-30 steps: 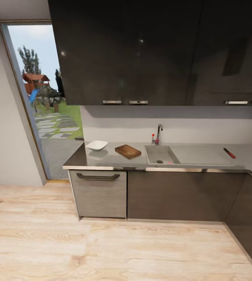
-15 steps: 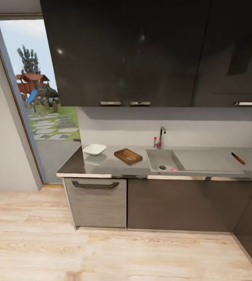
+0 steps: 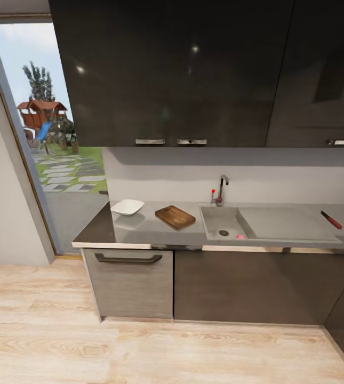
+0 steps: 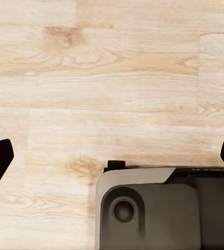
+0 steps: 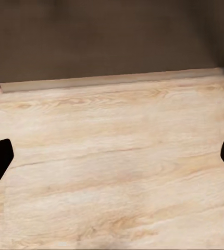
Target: In the kitchen, take the Vidalia onion out of the sink, dice it on the chopping board with the paring knife, put the diced onion into the bowl on the countertop, then place both the paring knife and the chopping board into the sink.
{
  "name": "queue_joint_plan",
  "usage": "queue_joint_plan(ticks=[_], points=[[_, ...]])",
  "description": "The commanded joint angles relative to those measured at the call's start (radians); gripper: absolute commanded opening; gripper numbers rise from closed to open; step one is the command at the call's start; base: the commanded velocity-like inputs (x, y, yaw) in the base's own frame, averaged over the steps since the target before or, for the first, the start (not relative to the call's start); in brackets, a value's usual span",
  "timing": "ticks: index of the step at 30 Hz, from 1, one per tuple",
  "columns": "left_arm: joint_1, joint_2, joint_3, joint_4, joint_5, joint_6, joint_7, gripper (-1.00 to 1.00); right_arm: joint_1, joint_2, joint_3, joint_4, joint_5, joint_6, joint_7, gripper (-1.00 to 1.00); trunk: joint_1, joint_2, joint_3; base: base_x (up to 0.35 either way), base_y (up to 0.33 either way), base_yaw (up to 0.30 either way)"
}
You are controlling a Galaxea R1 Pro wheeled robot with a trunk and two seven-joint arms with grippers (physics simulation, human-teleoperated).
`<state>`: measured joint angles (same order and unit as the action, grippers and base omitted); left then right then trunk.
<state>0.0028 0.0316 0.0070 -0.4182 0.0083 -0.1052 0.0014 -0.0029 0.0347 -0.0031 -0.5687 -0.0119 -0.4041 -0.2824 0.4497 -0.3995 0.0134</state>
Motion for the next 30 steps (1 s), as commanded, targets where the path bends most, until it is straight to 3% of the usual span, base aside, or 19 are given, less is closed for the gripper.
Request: queue_joint_plan(ticks=[1,4,5,8,11,13,20,24,28,30], points=[[0.0,0.0,0.001,0.0,0.001,-0.002,0.0,1.0,-0.001,0.001,0.001,-0.085,-0.002,0.068,-0.053,1.0,0.0,0.0,0.0,0.006,0.0,0.0],[0.0,-0.001,0.002,0.013,0.0,-0.002,0.0,1.0,-0.001,0.002,0.004,-0.376,-0.001,0.322,-0.167,1.0,0.0,0.0,0.0,0.002,0.0,0.0],[0.0,-0.001,0.002,0.015,0.0,-0.002,0.0,1.0,-0.001,0.002,0.004,-0.432,-0.001,0.364,-0.178,1.0,0.0,0.0,0.0,0.001,0.0,0.0],[0.0,-0.001,0.002,0.021,-0.001,-0.002,0.0,1.0,-0.001,0.001,0.004,-0.765,0.001,0.604,-0.213,1.0,0.0,0.0,0.0,0.0,0.0,0.0],[0.0,-0.001,0.002,0.023,-0.001,-0.002,0.0,1.0,-0.014,-0.002,0.005,-0.96,0.01,0.777,-0.225,1.0,0.0,0.0,0.0,0.0,0.0,0.0],[0.0,-0.001,0.002,0.024,-0.001,-0.002,0.0,1.0,-0.059,-0.003,0.005,-1.012,0.029,0.849,-0.236,1.0,0.0,0.0,0.0,0.0,0.0,0.0],[0.0,-0.001,0.002,0.025,-0.002,-0.002,0.0,1.0,-0.299,-0.005,0.005,-1.06,0.195,1.099,-0.255,1.0,0.0,0.0,0.0,0.0,0.0,0.0],[0.0,-0.001,0.002,0.025,-0.002,-0.002,0.0,1.0,-0.444,-0.002,0.005,-1.06,0.225,1.192,-0.256,1.0,0.0,0.0,0.0,0.0,0.0,0.0],[0.0,-0.001,0.002,0.025,-0.003,-0.002,0.0,1.0,-0.659,0.0,0.005,-1.033,0.232,1.336,-0.251,1.0,0.0,0.0,0.0,0.0,0.0,0.0],[0.0,-0.001,0.002,0.026,-0.004,-0.002,0.0,1.0,-0.771,0.001,0.005,-0.97,0.232,1.365,-0.246,1.0,0.0,0.0,0.0,0.0,0.0,0.0]])
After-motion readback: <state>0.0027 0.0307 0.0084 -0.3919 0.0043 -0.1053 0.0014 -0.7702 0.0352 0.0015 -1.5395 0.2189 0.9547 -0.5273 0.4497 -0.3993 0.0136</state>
